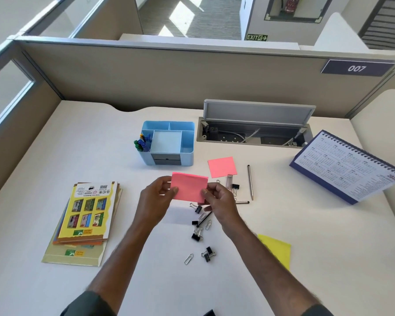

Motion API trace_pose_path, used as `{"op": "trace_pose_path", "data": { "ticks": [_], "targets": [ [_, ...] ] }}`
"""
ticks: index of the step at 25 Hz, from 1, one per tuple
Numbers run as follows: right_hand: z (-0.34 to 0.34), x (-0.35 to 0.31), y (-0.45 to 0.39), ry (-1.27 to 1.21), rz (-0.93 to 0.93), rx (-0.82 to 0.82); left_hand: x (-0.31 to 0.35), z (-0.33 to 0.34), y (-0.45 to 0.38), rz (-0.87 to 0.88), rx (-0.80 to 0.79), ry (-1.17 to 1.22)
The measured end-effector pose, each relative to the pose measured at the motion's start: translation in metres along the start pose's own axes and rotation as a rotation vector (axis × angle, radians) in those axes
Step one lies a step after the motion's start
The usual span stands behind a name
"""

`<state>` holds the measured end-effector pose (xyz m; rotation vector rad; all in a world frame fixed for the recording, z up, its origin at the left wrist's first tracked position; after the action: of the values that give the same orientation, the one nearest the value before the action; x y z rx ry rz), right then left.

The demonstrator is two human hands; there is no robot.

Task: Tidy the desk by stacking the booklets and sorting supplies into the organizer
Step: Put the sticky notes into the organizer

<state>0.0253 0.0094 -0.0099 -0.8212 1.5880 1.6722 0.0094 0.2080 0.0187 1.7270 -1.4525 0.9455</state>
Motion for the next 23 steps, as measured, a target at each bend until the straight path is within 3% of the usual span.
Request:
{"op": "trace_pose_path", "data": {
  "ticks": [3,6,9,11,17,23],
  "targets": [
    [-0.003,-0.002,0.005,-0.059,0.017,-0.067,0.019,-0.017,-0.021,0.121,0.026,-0.040],
    [-0.013,0.007,0.010,-0.041,0.036,-0.070,0.044,-0.054,-0.055,0.272,0.185,-0.121],
    [-0.023,0.023,0.015,0.006,0.063,-0.030,0.067,-0.089,-0.105,0.444,0.384,-0.394],
    [-0.030,0.034,0.020,0.016,0.092,-0.004,0.072,-0.097,-0.144,0.479,0.415,-0.540],
    [-0.047,0.050,0.028,0.038,0.138,0.003,0.040,-0.073,-0.208,0.372,0.153,-0.833],
    [-0.058,0.039,0.011,0.044,0.144,0.019,0.010,-0.060,-0.225,0.296,0.002,-0.925]
  ]
}}
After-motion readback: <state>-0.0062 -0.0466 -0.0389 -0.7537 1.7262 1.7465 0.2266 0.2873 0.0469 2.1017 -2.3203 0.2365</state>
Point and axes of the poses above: each hand's wrist, its own y-axis away from the middle knuckle, its own z-axis out of the palm, x = y × z, the point moved 2 cm from there along -y, towards the middle knuckle, and after that the axes turned 11 degrees about z, right-handed, at the moved point
